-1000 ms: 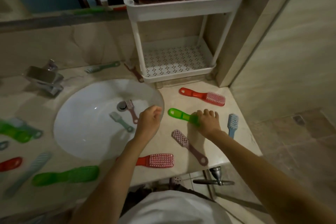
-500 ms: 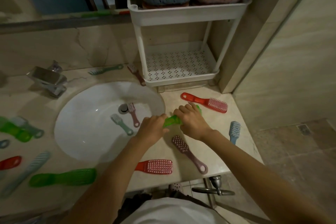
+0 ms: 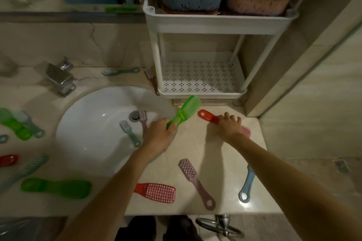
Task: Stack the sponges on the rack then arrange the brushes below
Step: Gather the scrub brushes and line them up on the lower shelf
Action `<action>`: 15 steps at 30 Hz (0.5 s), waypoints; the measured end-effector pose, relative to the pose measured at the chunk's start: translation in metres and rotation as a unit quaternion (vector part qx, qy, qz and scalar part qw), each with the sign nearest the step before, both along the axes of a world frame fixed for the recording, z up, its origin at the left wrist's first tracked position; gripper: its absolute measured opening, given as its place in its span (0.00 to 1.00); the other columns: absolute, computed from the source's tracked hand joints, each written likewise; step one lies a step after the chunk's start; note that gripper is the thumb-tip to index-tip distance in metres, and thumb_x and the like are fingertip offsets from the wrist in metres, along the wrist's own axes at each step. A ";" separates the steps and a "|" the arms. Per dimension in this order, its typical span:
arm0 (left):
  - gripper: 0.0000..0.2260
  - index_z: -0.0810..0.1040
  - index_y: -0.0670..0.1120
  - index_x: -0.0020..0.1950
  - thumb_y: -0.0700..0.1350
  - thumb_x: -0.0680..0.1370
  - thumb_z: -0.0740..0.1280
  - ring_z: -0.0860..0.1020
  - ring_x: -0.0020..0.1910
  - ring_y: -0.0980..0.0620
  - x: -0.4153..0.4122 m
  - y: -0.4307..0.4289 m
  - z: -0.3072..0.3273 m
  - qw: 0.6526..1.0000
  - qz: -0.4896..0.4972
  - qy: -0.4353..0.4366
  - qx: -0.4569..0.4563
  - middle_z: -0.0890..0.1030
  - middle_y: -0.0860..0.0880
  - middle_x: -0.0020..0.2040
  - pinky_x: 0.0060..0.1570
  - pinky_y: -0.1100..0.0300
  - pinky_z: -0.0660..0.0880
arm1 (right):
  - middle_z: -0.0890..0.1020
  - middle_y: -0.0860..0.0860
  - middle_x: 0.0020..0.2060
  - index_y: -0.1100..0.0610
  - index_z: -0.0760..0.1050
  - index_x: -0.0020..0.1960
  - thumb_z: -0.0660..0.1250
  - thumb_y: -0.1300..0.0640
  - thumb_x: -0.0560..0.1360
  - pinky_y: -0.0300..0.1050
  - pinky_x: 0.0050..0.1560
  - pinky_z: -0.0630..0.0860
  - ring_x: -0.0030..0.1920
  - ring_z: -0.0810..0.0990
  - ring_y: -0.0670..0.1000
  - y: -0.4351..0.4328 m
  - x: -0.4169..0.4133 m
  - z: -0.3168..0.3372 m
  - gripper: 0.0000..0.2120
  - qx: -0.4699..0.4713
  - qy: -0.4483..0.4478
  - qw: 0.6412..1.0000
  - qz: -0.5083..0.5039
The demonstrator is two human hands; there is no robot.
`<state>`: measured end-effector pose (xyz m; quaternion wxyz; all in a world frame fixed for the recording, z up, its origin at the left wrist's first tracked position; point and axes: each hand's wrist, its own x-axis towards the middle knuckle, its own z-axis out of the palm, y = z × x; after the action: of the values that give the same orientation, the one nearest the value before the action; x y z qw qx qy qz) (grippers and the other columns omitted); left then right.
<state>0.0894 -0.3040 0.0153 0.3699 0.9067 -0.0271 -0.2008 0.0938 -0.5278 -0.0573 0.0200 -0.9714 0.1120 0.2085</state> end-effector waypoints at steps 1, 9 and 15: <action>0.12 0.71 0.45 0.37 0.44 0.80 0.57 0.70 0.17 0.56 0.000 -0.003 0.002 0.999 0.018 0.005 -0.029 0.77 0.44 0.33 0.21 0.63 0.69 | 0.70 0.56 0.65 0.57 0.63 0.70 0.59 0.55 0.79 0.57 0.71 0.58 0.67 0.68 0.58 0.000 0.002 -0.001 0.21 -0.015 -0.001 1.000 0.018; 0.10 0.70 0.44 0.41 0.41 0.82 0.56 0.67 0.15 0.59 0.008 -0.018 0.017 0.957 0.143 0.099 -0.231 0.74 0.46 0.32 0.16 0.67 0.64 | 0.81 0.56 0.52 0.58 0.71 0.59 0.54 0.59 0.80 0.48 0.55 0.71 0.53 0.79 0.57 0.002 0.004 0.021 0.12 0.036 -0.054 0.997 0.036; 0.07 0.71 0.43 0.55 0.38 0.81 0.55 0.71 0.20 0.56 0.045 -0.033 0.034 0.926 0.168 0.147 -0.305 0.77 0.48 0.37 0.21 0.65 0.65 | 0.82 0.60 0.42 0.60 0.78 0.47 0.56 0.64 0.72 0.52 0.55 0.70 0.46 0.79 0.63 0.021 0.019 0.077 0.13 0.094 -0.263 0.950 0.140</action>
<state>0.1345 -0.3374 0.0497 0.6566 0.7019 0.1203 -0.2484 0.1125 -0.5064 0.0201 0.1102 -0.9915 -0.0545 -0.0437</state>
